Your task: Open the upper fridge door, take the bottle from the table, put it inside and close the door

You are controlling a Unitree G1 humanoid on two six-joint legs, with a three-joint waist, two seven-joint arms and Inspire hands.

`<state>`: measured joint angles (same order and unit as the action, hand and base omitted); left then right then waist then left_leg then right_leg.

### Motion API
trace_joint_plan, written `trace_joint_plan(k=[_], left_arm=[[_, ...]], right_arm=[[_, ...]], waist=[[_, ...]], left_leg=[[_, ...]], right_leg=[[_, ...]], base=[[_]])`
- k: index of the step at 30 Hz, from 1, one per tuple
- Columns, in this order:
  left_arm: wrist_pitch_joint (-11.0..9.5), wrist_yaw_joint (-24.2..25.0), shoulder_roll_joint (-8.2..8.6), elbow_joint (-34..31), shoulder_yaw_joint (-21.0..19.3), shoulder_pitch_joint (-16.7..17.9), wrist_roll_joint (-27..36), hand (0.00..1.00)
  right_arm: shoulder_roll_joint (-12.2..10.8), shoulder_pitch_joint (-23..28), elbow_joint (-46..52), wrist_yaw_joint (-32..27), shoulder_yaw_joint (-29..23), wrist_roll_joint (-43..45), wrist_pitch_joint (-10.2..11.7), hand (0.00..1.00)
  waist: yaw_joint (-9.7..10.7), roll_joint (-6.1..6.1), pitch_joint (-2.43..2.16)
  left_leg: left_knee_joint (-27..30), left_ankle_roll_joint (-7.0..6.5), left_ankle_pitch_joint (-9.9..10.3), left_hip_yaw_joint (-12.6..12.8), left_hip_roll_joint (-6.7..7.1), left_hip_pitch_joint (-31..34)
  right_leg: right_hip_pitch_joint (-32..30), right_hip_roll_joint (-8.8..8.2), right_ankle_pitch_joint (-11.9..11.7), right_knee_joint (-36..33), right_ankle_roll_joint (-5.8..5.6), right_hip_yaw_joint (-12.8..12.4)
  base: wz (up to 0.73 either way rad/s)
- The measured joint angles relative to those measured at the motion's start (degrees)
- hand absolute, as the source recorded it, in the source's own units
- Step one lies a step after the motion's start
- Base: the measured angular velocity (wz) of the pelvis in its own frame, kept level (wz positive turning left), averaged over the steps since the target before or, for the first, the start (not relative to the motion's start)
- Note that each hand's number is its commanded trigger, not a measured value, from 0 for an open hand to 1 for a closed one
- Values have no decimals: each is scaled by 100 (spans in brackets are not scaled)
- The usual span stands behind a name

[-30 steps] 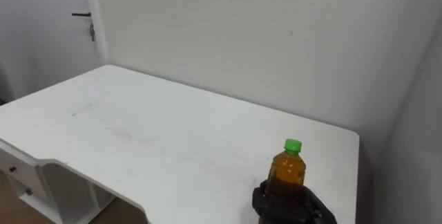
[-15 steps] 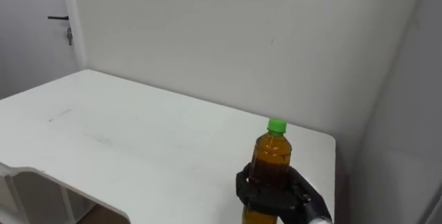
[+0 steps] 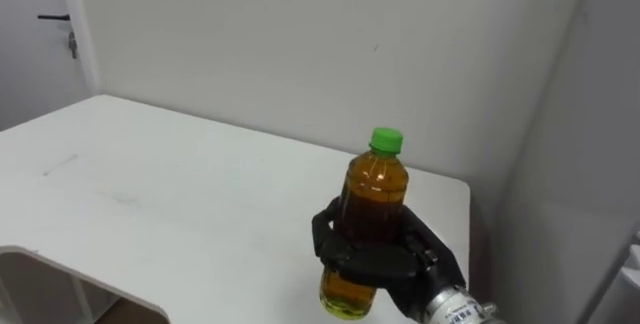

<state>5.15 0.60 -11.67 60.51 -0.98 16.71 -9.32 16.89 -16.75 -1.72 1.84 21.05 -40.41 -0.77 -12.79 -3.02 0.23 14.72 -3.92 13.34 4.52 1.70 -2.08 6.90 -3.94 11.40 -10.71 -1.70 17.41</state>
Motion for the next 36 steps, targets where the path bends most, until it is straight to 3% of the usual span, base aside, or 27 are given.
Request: trace_joint_plan(k=[4, 13, 20, 28, 36], left_arm=[[-47, 8, -4, 38, -1, -67, 24, 0], [-103, 5, -6, 25, -34, -53, 17, 0], [-187, -50, -3, 140, -265, -18, 76, 0], [-197, -38, 5, 316, -341, 51, 80, 0], [-269, 7, 139, 364, -599, 102, 55, 0]], right_arm=[[154, 2, 302, -44, -30, -28, -1, 100], [163, 8, 974, -50, -464, -145, -1, 100], [202, 27, 1279, -196, -742, -209, 0, 100], [190, 27, 1838, -294, -1203, 48, 3, 100], [193, 86, 2352, -316, -1830, 226, 6, 100]], waist=[[66, -8, -5], [159, -45, -39], [178, -46, -39], [335, -46, -38], [496, -35, -38]], left_leg=[[-68, 0, 1, 11, 1, -7], [-102, 2, -3, 29, 2, -88], [-124, 2, -2, 46, -4, -130], [-119, 4, 0, 15, -2, -173], [-122, 3, 2, 20, 1, -143]], right_leg=[[-8, 9, -2, -9, 3, -13], [20, 26, -2, -1, 3, -46], [44, 33, -1, -1, 1, -108], [128, 31, -1, 6, 1, -10], [111, 28, -5, 4, 5, -1]], base=[[-2], [0], [-2], [2], [0]])
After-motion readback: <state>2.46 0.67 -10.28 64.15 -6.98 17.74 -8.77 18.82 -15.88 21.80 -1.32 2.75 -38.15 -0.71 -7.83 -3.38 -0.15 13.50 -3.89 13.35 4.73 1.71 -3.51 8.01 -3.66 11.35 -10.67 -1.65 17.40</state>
